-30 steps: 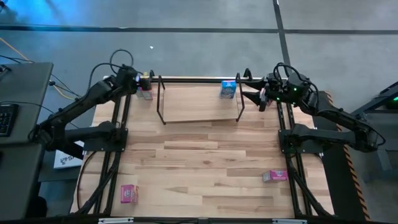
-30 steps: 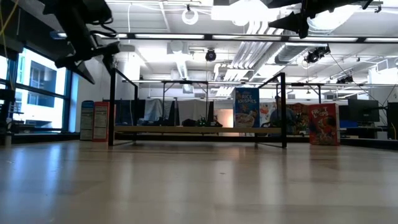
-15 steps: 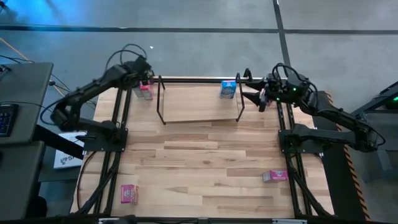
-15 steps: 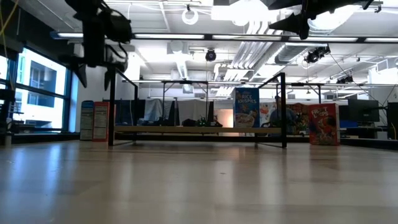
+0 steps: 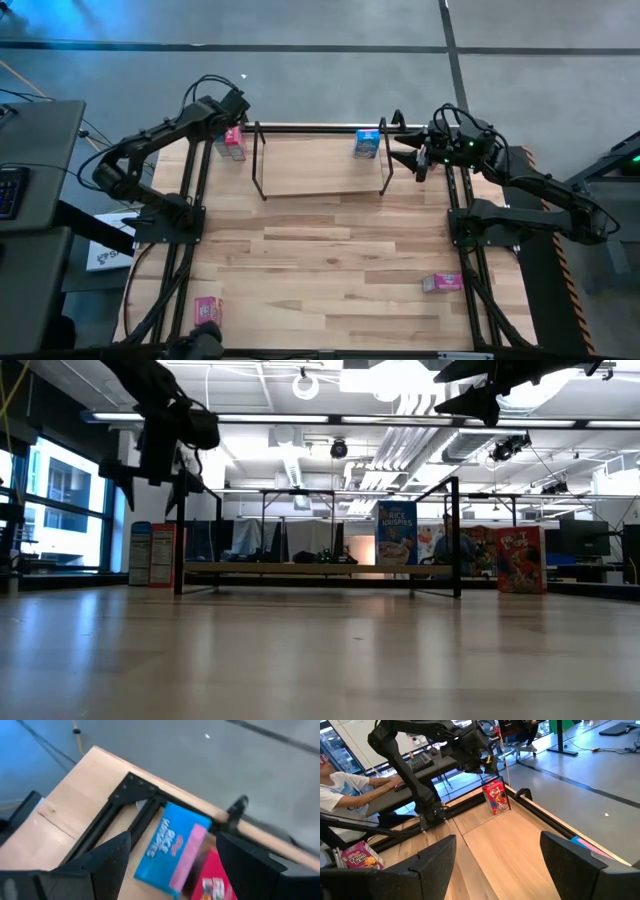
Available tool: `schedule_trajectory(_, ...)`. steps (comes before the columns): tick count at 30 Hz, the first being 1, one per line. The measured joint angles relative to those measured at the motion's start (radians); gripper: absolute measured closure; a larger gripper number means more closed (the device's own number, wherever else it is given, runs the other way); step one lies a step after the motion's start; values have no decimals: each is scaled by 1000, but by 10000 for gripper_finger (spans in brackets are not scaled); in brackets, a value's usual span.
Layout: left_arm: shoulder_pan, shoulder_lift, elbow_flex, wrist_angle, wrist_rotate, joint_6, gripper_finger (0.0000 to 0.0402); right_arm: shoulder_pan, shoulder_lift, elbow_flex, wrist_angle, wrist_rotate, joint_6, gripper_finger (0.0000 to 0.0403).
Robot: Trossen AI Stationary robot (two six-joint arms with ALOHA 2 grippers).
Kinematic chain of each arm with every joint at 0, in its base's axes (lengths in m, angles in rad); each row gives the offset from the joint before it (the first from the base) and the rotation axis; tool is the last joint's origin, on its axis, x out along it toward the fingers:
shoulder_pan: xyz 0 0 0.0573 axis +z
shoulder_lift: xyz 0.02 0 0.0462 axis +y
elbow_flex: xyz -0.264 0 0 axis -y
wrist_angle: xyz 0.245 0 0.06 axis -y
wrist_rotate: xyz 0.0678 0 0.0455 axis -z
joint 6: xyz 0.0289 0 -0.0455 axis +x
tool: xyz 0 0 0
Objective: Stack cereal on shelf
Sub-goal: Put the blue cereal box on the shelf aligned with the other blue cereal box
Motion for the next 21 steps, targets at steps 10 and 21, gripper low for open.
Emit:
schedule_trajectory(10, 43, 65, -2, 92, 88, -58, 115, 0, 0, 0, -3, 0, -29, 123)
schedule_trajectory(21, 54, 66, 0, 86, 114, -28, 115, 0, 0, 0, -47, 0, -27, 123)
